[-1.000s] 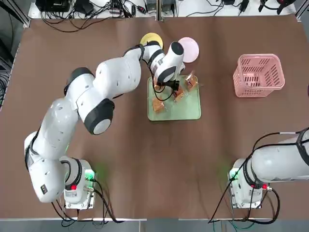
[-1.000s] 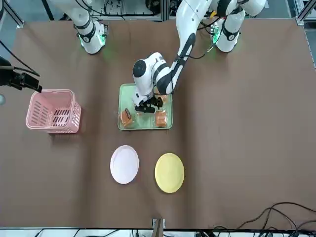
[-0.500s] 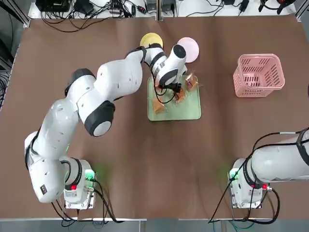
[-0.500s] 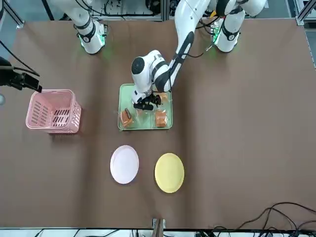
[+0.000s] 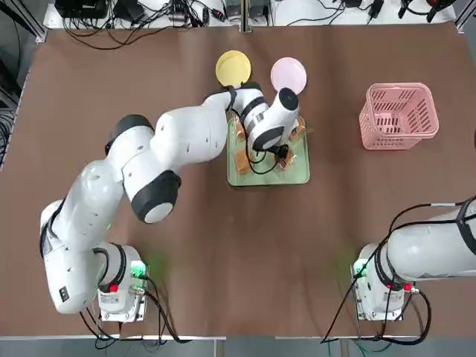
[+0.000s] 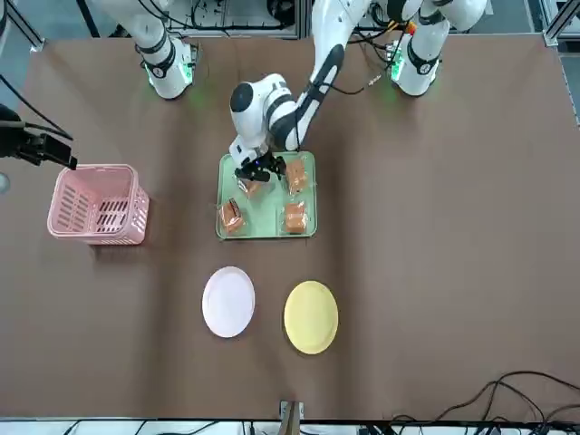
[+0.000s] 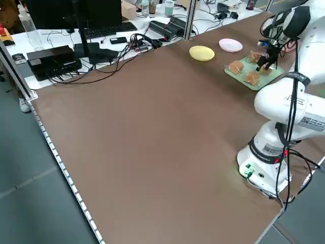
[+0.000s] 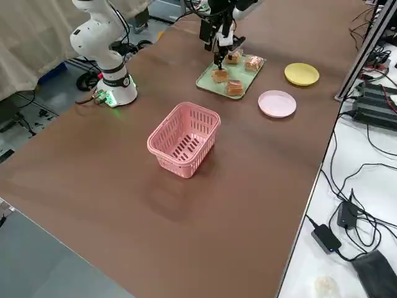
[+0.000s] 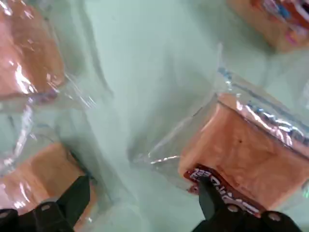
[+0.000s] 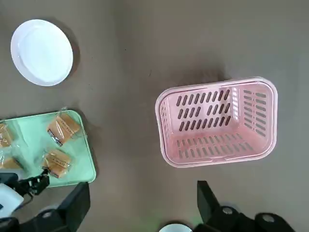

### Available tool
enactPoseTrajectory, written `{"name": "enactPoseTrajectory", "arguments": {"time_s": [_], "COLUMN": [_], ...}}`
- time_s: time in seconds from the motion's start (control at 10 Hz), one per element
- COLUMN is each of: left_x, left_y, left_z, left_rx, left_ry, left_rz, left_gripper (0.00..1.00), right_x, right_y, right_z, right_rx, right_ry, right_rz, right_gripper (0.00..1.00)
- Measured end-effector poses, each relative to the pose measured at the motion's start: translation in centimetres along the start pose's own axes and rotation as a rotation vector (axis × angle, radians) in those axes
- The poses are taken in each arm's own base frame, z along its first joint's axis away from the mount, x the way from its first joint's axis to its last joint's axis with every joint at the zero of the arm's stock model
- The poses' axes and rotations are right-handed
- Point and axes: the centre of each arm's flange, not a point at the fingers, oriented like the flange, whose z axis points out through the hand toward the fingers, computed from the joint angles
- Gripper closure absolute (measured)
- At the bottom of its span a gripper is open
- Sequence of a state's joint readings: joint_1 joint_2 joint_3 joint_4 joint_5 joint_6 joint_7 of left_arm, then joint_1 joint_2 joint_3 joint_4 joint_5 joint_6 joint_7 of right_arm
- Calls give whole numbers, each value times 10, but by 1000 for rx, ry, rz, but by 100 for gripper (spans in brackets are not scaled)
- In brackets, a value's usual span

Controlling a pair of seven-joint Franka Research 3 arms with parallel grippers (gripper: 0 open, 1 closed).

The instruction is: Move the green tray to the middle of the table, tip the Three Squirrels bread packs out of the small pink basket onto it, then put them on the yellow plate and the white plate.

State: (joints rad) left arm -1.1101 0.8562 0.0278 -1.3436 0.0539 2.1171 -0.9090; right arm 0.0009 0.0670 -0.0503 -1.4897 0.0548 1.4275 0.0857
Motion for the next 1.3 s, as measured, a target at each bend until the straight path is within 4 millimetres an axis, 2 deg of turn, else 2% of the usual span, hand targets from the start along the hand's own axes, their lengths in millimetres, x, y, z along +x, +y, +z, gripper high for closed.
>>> {"name": "enactPoseTrajectory", "arguments": {"time_s": [0.3, 0.9, 1.0, 1.1, 1.2, 1.3], "left_x": [-16, -5, -3, 3, 19, 42], "left_y": [17, 28, 26, 20, 3, -26], "left_z": [-4, -30, -40, -56, -78, -101], "left_rx": [-23, -117, -119, -115, -109, -91], "left_ry": [19, 88, 90, 91, 90, 80], "left_rz": [4, -30, -34, -45, -66, -75], "left_gripper": [0, 0, 0, 0, 0, 0], "right_x": [0, 0, 0, 0, 0, 0], "right_y": [0, 1, 1, 1, 1, 1], "right_z": [0, 0, 0, 0, 0, 0], "right_rx": [0, 0, 0, 0, 0, 0], "right_ry": [-1, -1, -1, -2, -2, -2], "right_rz": [0, 1, 1, 1, 1, 1], "right_gripper": [2, 2, 2, 2, 2, 2]}}
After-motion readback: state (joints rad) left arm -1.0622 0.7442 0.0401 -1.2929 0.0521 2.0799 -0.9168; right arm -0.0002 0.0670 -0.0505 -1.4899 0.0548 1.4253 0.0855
